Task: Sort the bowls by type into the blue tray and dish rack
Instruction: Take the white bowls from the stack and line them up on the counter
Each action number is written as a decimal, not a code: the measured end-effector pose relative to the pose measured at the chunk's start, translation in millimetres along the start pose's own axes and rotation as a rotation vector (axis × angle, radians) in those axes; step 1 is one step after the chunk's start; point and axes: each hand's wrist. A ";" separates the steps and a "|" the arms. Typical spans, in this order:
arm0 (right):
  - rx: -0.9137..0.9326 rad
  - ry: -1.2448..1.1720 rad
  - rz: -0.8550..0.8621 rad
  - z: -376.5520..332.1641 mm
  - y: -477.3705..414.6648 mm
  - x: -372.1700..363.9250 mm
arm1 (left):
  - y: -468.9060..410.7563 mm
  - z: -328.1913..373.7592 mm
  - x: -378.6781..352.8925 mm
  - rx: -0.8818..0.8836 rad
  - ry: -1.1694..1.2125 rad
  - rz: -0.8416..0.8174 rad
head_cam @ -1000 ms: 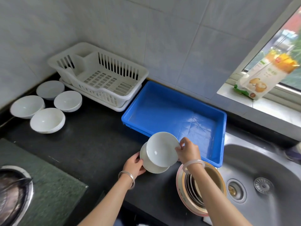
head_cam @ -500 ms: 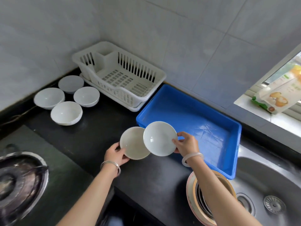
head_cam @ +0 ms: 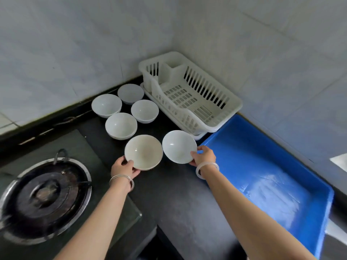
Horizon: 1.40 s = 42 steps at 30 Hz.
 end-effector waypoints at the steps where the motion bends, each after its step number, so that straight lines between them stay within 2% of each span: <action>1: -0.010 -0.008 0.002 -1.6 -5.0 -8.5 | -3.2 1.0 0.5 0.002 0.009 0.009; 16: -0.083 -0.097 0.002 -11.3 -56.2 -71.0 | -23.4 5.5 6.7 0.021 0.098 0.093; 28: -0.204 -0.404 -0.162 -10.1 -59.5 -86.2 | -22.4 -1.4 5.4 0.028 0.166 0.118; 36: -0.213 -0.366 -0.199 -21.5 -52.5 -91.4 | -20.5 -2.3 4.9 0.010 0.186 0.141; 42: -0.176 -0.286 -0.293 -20.2 -40.6 -85.2 | -15.0 -7.0 2.8 -0.058 0.177 0.162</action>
Point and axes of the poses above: each hand's wrist, its own y-axis away from the middle knuckle, its own x-axis out of the back of the hand, z = x × y, and after that the axes turned 5 degrees about y, right-handed
